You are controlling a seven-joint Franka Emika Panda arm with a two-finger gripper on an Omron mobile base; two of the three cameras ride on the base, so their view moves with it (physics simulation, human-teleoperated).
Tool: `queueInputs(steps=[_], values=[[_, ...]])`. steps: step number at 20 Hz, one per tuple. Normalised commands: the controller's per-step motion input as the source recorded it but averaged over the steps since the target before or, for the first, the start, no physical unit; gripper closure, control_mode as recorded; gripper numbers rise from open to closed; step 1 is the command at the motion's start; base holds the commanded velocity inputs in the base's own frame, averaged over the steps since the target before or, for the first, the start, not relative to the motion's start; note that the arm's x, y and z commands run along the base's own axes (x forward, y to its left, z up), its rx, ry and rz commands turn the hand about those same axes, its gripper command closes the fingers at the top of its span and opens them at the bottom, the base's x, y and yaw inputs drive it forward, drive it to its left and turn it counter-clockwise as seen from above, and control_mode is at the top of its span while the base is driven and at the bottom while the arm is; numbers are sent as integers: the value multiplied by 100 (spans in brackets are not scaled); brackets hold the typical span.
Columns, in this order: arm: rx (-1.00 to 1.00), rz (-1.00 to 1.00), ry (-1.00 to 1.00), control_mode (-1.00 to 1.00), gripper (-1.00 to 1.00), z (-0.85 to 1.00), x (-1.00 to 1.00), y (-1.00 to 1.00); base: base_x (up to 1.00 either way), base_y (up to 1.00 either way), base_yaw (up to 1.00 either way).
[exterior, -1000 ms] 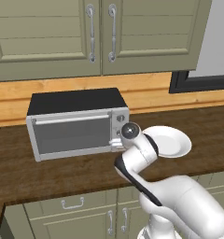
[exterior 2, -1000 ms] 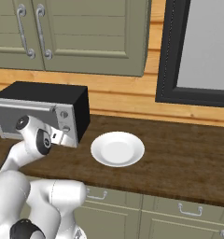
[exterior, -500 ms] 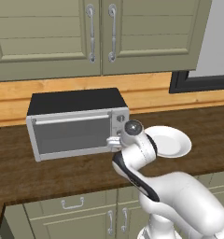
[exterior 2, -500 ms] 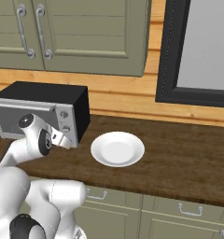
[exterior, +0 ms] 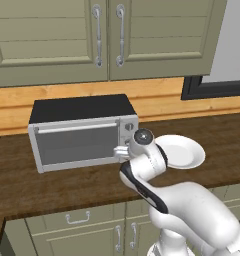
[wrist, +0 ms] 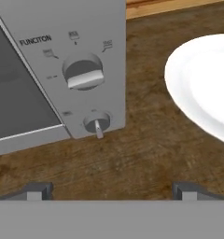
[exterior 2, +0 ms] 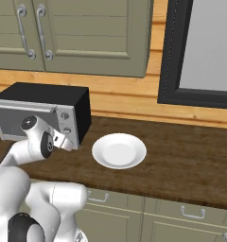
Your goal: Pick up the kebab skewer and baguette bread, and place them inside the toaster oven. Close the toaster oven door and start by setting the timer.
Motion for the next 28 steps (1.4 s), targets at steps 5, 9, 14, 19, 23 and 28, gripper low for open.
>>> queueInputs(steps=[5,9,14,19,23,28], values=[[0,14,0,-100,-100,-1,15,1,0,0,0],[0,27,-2,-100,-100,-2,11,0,0,0,0],[0,26,-5,-100,-100,-2,1,-3,0,0,0],[0,8,-5,-100,-100,-22,-5,-5,0,0,0],[0,-3,0,-100,-100,-1,-2,0,0,0,0],[5,-12,-4,-100,-100,-18,-39,-2,0,0,0]])
